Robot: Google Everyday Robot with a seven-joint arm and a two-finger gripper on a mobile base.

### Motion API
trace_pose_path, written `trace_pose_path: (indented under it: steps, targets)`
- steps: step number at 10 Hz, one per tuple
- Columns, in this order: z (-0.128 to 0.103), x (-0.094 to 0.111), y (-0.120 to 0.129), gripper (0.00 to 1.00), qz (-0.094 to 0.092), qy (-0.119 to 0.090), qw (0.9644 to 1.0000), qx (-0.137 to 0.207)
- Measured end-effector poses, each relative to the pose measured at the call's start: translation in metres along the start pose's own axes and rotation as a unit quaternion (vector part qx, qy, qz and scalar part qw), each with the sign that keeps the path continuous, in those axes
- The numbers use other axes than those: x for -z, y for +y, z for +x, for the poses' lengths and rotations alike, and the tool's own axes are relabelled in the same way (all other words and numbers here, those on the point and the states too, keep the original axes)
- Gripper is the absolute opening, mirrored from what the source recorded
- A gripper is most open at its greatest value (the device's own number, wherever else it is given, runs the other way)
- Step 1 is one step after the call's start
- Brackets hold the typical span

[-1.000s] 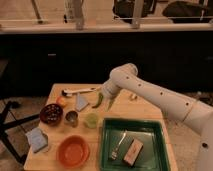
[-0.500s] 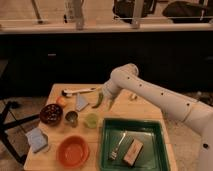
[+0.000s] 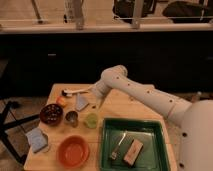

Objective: Place towel in red bowl

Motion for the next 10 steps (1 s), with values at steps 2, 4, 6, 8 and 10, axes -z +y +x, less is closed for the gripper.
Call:
trace_pose_path:
  steps: [2,4,6,8,10]
  targets:
    - [-0.013,-0.028,-0.019,0.80,-0.001,-0.017,0.9998,0.012]
    - [-0.019,-0.054,-0.027,0.80,-0.008,-0.029,0.9993,0.024]
    - [-0.020,-0.072,-0.030,0.80,-0.013,-0.033,0.9990,0.028]
    - [-0.016,-0.085,-0.031,0.80,-0.017,-0.034,0.9990,0.025]
    - [-0.014,-0.097,-0.035,0.80,-0.018,-0.034,0.9990,0.025]
